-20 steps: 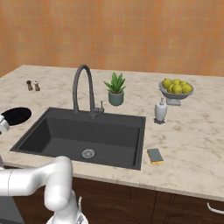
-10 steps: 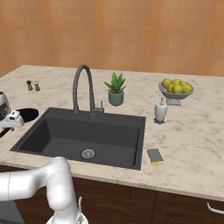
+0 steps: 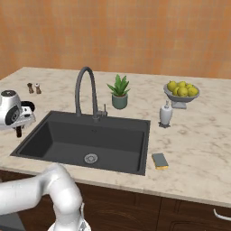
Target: Pick the pan and sponge and place them into the sink. Then turn on the water.
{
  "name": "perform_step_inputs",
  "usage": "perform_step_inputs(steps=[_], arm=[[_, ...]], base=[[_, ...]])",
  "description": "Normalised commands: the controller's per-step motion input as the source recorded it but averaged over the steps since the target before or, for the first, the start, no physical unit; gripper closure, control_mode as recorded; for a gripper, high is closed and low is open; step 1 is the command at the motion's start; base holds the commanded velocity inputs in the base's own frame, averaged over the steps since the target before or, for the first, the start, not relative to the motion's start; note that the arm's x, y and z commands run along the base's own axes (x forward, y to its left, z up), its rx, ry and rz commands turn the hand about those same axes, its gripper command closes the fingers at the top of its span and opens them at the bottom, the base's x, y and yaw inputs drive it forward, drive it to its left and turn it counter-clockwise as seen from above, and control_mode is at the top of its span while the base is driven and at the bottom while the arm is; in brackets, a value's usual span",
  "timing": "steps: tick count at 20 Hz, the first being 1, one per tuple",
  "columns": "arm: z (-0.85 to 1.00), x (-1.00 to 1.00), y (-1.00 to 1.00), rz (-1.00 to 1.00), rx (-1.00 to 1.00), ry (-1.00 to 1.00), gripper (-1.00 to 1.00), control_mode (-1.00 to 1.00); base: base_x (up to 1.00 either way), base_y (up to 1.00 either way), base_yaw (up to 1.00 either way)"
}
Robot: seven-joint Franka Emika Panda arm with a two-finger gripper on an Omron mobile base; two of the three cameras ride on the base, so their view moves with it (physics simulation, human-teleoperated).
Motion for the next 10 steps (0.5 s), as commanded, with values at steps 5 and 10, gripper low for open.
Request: perform_step_inputs(steps=[5, 10], arm=[[0.42, 0.00, -0.68, 0.41, 0.15, -0.01, 1.00, -1.00], [0.13, -0.27, -0.71, 0.24, 0.08, 0.00, 1.00, -1.00]], base=[[0.00, 0.00, 0.00], [0.00, 0.00, 0.00]])
